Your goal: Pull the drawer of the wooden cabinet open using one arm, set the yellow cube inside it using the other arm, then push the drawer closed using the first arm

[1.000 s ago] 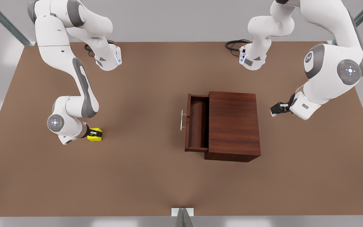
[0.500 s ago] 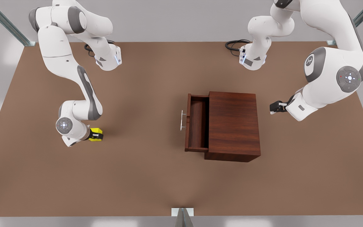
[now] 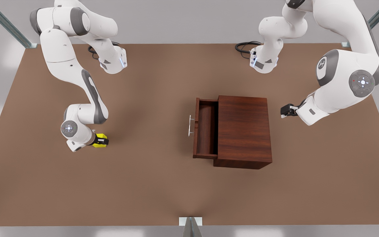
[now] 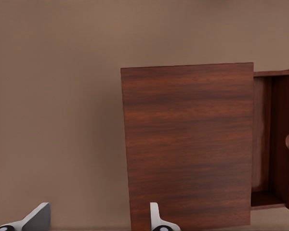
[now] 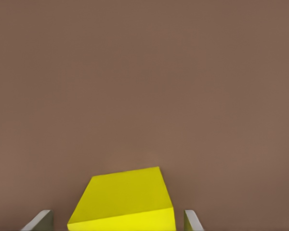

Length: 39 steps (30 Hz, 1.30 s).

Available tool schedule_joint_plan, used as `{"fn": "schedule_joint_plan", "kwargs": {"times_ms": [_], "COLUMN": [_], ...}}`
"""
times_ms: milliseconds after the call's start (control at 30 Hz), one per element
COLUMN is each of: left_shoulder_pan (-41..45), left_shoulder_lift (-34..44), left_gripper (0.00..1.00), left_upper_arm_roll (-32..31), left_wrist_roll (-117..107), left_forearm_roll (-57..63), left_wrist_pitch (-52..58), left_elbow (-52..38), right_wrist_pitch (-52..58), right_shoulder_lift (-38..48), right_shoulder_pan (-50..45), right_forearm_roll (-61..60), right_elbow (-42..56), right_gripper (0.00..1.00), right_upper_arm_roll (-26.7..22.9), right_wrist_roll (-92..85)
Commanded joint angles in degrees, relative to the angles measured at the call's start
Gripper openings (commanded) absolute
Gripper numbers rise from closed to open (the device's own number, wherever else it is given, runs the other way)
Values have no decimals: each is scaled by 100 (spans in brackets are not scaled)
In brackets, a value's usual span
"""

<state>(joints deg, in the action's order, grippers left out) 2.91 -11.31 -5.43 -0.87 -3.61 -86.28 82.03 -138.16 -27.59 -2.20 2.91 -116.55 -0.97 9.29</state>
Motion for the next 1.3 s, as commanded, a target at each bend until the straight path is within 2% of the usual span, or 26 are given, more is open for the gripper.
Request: {"fn": "schedule_joint_plan", "kwargs": {"times_ms": [0, 300, 333, 367, 433, 533, 600, 700, 767, 867, 967, 1100, 1267], "left_shoulder_pan": [-1, -115, -107, -72, -115, -124, -124, -151, -124, -124, -98, -98, -89], "left_shoulder_lift": [6, 33, 33, 24, 24, 59, 33, 68, 77, 77, 85, 85, 94], "left_gripper": [100, 100, 100, 100, 100, 100, 100, 100, 100, 100, 100, 100, 100], "left_upper_arm_roll": [-2, 77, 59, 51, 68, 68, 86, 103, 77, 77, 68, 68, 59], "left_wrist_roll": [193, 122, 122, 105, 166, 113, 131, 96, -229, -247, -256, -256, -256], "left_forearm_roll": [10, 1, 19, -8, 36, -43, -8, -34, 27, 19, 19, 19, 19], "left_wrist_pitch": [6, 516, 516, 507, 525, 771, 402, 489, 789, 806, 806, 806, 806], "left_elbow": [-3, 164, 156, 156, 156, 86, -47, -82, -20, -11, 6, 24, 50], "right_wrist_pitch": [-281, -536, -536, -536, -536, -519, -326, 316, 1028, 2064, 2610, 3330, 3419], "right_shoulder_lift": [0, -167, -167, -167, -159, -115, 157, 571, 747, 729, 606, -35, -659], "right_shoulder_pan": [0, 44, 53, 53, 53, 53, 44, -9, -9, -9, -123, -896, -1810], "right_forearm_roll": [-10, 8, 52, 52, 52, 52, 25, -10, -238, -273, -273, -256, -256], "right_elbow": [-79, -149, -140, -140, -140, -149, -149, -88, 246, 1274, 2162, 3524, 4711], "right_gripper": [100, 100, 94, 84, 58, 47, 48, 49, 49, 49, 49, 49, 49], "right_upper_arm_roll": [0, 0, -9, -9, -9, -9, -9, 17, 228, 738, 1283, 1283, 1283], "right_wrist_roll": [-129, -164, -156, -147, -156, -76, -68, 64, 283, 1496, 2814, 4440, 6163]}}
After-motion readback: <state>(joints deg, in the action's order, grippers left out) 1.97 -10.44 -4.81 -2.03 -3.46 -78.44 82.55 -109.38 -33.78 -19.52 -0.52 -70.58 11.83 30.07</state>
